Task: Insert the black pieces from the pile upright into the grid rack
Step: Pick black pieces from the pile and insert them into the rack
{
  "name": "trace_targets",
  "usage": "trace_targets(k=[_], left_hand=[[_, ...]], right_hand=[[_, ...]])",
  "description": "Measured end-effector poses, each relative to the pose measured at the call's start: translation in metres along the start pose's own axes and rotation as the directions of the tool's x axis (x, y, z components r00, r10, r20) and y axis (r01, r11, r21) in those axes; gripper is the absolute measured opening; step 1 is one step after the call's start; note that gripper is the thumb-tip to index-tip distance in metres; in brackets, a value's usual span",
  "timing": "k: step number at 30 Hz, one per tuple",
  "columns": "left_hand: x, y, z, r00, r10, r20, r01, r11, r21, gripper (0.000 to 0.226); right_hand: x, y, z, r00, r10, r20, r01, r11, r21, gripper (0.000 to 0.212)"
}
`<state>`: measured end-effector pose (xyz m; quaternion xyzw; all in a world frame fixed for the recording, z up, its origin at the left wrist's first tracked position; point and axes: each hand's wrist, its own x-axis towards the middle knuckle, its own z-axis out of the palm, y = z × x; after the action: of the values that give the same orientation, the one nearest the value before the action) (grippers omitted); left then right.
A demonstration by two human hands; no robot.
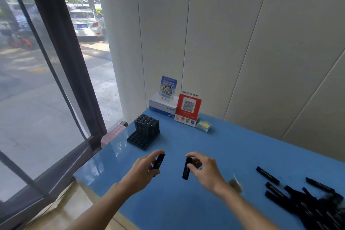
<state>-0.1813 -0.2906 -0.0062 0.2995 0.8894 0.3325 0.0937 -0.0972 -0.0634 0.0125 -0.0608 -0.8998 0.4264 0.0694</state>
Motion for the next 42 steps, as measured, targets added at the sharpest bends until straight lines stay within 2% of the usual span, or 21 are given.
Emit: trace_targets(k=[6, 18, 24, 34, 42], left_hand=[[0.033, -0.025, -0.023, 0.995, -0.041, -0.09, 0.04, 0.999, -0.009, 0.058], [0.091, -0.089, -0.058, 0.989, -0.046, -0.137, 0.05, 0.999, 0.021, 0.053], [0.124, -0.133, -0.085, 0.996, 0.033, -0.085, -0.033, 0.999, -0.002, 0.047], [0.17, -0.182, -0.112, 0.977, 0.214, -0.014, -0.214, 0.975, -0.055, 0.043], [0.181, -0.201, -0.113, 0.941, 0.333, 0.068, -0.326, 0.941, -0.092, 0.037]], right_hand=[[0.057, -0.002, 0.025, 0.998, -0.04, 0.043, 0.039, 0.999, 0.029, 0.019], [0.146, -0.019, 0.065, 0.996, -0.082, -0.037, 0.084, 0.995, 0.049, 0.023], [0.175, -0.031, 0.091, 0.992, -0.048, -0.118, 0.05, 0.999, 0.021, 0.02], [0.196, -0.043, 0.133, 0.987, 0.024, -0.161, -0.062, 0.969, -0.239, 0.019], [0.195, -0.052, 0.151, 0.969, 0.087, -0.231, -0.149, 0.952, -0.268, 0.02]])
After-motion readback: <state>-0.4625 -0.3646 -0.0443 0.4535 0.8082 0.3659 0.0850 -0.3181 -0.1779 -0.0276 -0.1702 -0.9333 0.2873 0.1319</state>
